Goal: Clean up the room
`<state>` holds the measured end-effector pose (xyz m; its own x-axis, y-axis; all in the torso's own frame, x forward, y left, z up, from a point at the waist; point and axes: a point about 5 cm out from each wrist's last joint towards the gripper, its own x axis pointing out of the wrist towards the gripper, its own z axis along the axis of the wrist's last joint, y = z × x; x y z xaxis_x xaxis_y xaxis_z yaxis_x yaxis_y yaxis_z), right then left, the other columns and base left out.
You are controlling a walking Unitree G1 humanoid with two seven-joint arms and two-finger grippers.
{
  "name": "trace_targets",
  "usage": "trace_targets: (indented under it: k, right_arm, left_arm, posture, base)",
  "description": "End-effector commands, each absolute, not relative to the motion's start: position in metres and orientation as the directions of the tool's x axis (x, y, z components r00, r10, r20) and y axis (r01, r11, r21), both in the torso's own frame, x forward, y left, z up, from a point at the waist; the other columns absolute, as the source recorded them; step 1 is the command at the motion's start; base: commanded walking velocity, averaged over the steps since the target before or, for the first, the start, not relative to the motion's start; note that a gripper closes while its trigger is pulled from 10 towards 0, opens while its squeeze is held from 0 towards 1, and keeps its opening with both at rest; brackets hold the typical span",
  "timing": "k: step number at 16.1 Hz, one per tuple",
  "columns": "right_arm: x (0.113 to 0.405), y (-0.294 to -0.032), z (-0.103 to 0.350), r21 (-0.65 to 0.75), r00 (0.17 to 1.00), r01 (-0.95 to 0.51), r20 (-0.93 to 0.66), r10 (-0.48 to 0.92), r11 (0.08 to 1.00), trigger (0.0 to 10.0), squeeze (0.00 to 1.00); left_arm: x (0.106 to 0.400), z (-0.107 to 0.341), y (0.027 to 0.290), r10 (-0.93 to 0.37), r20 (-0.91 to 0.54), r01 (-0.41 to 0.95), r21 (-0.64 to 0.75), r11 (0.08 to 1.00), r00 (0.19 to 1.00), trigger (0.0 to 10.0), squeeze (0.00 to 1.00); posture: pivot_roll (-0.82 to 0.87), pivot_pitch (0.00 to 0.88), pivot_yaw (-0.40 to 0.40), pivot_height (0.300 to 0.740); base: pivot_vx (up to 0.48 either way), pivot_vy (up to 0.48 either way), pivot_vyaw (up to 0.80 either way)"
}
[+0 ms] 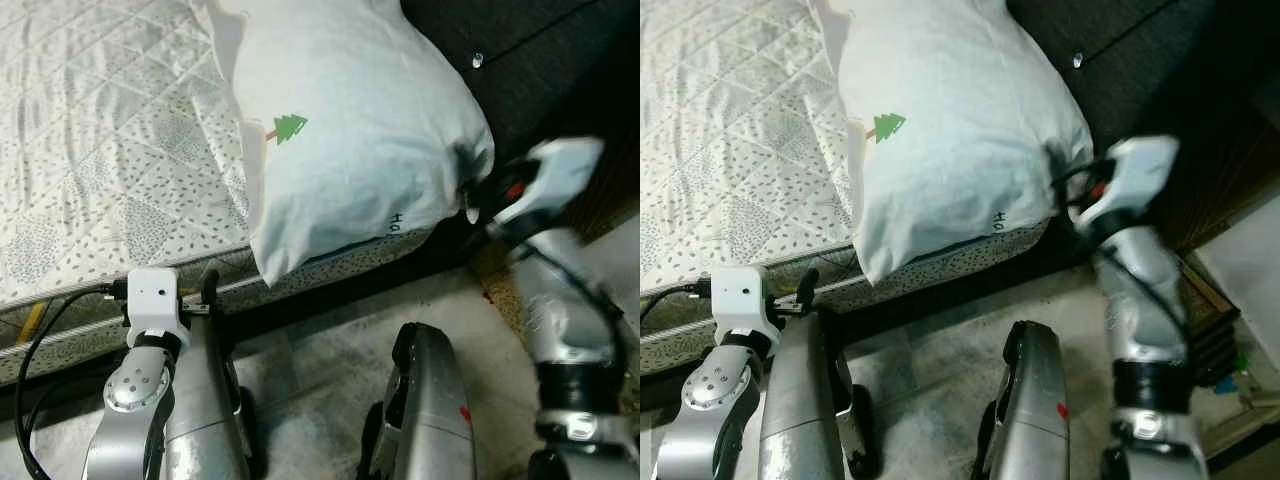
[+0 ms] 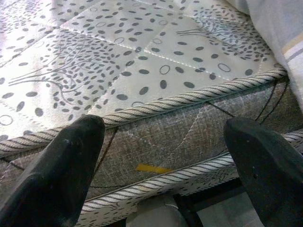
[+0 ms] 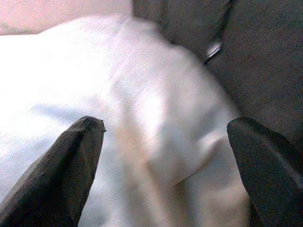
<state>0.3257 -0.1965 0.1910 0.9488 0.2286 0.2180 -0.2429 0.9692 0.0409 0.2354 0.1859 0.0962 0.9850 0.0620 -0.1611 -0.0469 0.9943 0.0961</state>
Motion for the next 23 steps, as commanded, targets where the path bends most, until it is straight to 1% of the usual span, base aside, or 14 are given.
trace_targets:
  k: [1,3,4,7,9,10,11,12,13,15,16,17,20,23]
  right_arm:
    - [0.323,-0.184,0.200,0.026,0.925,-0.309,0.241,0.294,0.951,10.0,1.00]
    - [0.329,-0.164,0.205,0.050,0.904,-0.367,0.257,0.343,0.929,10.0,1.00]
    - [0.333,-0.159,0.208,0.061,0.901,-0.367,0.269,0.339,0.928,10.0,1.00]
    - [0.356,-0.123,0.223,0.080,0.887,-0.369,0.329,0.325,0.926,10.0,1.00]
    - [0.371,-0.108,0.207,0.078,0.927,-0.321,0.228,0.297,0.944,10.0,1.00]
    - [0.374,-0.099,0.173,0.108,0.949,-0.315,0.023,0.315,0.943,10.0,1.00]
    - [0.372,-0.098,0.146,0.115,0.944,-0.294,-0.118,0.307,0.949,10.0,1.00]
    - [0.370,-0.099,0.135,0.121,0.937,-0.286,-0.171,0.304,0.950,10.0,1.00]
    - [0.369,-0.101,0.147,0.242,0.954,-0.274,-0.055,0.295,0.931,10.0,1.00]
    - [0.369,-0.105,0.164,0.236,0.957,-0.290,0.068,0.282,0.927,10.0,1.00]
    - [0.368,-0.108,0.166,0.221,0.959,-0.283,0.088,0.270,0.933,10.0,1.00]
    - [0.356,-0.120,0.175,0.196,0.957,-0.267,0.172,0.235,0.943,10.0,0.00]
    - [0.332,-0.139,0.174,0.223,0.959,-0.238,0.208,0.193,0.945,10.0,0.00]
    - [0.303,-0.161,0.153,0.232,0.977,-0.169,0.168,0.132,0.958,10.0,0.00]
  left_arm:
    - [0.234,0.093,0.185,0.061,-0.177,-0.042,0.106,0.993,0.982,10.0,0.00]
    - [0.236,0.094,0.185,0.058,-0.174,-0.040,0.108,0.993,0.983,10.0,0.00]
    - [0.236,0.094,0.186,0.059,-0.172,-0.040,0.108,0.993,0.983,10.0,0.00]
    - [0.236,0.096,0.185,0.062,-0.163,-0.043,0.113,0.993,0.985,10.0,0.00]
    - [0.234,0.096,0.187,0.074,-0.162,-0.055,0.116,0.992,0.984,10.0,0.00]
    - [0.234,0.100,0.188,0.091,-0.140,-0.074,0.116,0.990,0.986,10.0,0.00]
    - [0.235,0.102,0.188,0.093,-0.127,-0.078,0.117,0.990,0.988,10.0,0.00]
    - [0.236,0.102,0.188,0.092,-0.127,-0.078,0.117,0.990,0.988,10.0,0.00]
    - [0.237,0.102,0.188,0.093,-0.123,-0.079,0.117,0.990,0.988,10.0,0.00]
    - [0.239,0.100,0.188,0.092,-0.112,-0.080,0.114,0.990,0.989,10.0,0.00]
    - [0.240,0.100,0.187,0.096,-0.100,-0.084,0.113,0.990,0.990,10.0,0.00]
    - [0.247,0.105,0.184,0.104,-0.063,-0.098,0.101,0.990,0.993,10.0,0.00]
    - [0.255,0.107,0.180,0.109,-0.030,-0.106,0.086,0.991,0.994,10.0,0.00]
    - [0.257,0.104,0.170,0.081,-0.019,-0.079,0.064,0.995,0.997,10.0,0.00]
  posture:
    - [0.05,0.209,-0.043,0.495]
    - [0.06,0.205,-0.042,0.495]
    - [0.06,0.205,-0.042,0.495]
    - [0.09,0.204,-0.048,0.495]
    - [0.10,0.202,-0.056,0.495]
    - [0.10,0.201,-0.059,0.495]
    - [0.11,0.199,-0.060,0.495]
    - [0.11,0.197,-0.059,0.495]
    - [0.11,0.189,-0.054,0.495]
    - [0.08,0.158,-0.044,0.495]
    - [0.07,0.145,-0.044,0.495]
    - [0.06,0.113,-0.036,0.495]
    - [0.04,0.067,-0.025,0.495]
    - [0.00,0.000,-0.007,0.495]
  base:
    - [0.000,0.000,0.00]
    - [0.000,0.000,0.00]
    - [0.000,0.000,0.00]
    - [0.000,0.000,0.00]
    - [0.000,0.000,0.00]
    - [0.000,0.000,0.00]
    - [0.000,0.000,0.00]
    - [0.000,0.000,0.00]
    - [0.000,0.000,0.00]
    - [0.000,0.000,0.00]
    - [0.000,0.000,0.00]
    - [0.000,0.000,0.00]
    - [0.000,0.000,0.00]
    - [0.000,0.000,0.00]
